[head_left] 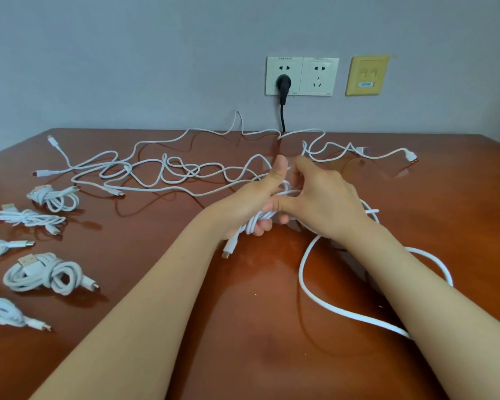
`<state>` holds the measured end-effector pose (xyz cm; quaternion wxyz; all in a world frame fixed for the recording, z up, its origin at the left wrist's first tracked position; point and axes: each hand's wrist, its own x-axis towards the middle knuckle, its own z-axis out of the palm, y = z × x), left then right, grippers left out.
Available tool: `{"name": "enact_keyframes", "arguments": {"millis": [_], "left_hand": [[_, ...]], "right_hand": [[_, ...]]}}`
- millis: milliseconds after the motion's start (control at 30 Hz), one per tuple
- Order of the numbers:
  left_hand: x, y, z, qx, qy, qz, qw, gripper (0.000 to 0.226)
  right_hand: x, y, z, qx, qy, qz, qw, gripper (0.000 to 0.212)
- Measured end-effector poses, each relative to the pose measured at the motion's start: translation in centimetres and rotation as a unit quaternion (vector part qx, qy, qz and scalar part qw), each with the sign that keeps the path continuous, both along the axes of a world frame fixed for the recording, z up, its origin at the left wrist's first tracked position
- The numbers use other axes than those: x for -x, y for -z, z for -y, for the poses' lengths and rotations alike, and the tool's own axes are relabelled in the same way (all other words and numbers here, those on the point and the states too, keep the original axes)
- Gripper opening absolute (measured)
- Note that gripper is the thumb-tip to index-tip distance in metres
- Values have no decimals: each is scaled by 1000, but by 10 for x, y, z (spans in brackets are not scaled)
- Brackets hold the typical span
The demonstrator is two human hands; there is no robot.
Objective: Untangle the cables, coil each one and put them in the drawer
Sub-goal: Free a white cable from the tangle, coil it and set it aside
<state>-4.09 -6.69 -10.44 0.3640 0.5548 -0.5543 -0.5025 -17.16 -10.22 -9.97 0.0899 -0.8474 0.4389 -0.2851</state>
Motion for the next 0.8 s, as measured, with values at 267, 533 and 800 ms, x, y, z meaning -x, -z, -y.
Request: {"name": "enact_keyframes", "arguments": {"millis": [267, 533, 800], "left_hand": [[-14, -1, -2, -43, 93, -9, 995, 25], [-15, 1, 0, 14, -14, -123, 992, 22], [-26, -9, 3, 91, -173, -344, 918, 25]], "right_hand": [[4, 1, 10, -173, -182, 109, 962, 23], [6, -6, 15, -241, -162, 186, 939, 21], [9, -5, 12, -179, -100, 35, 978, 33]]}}
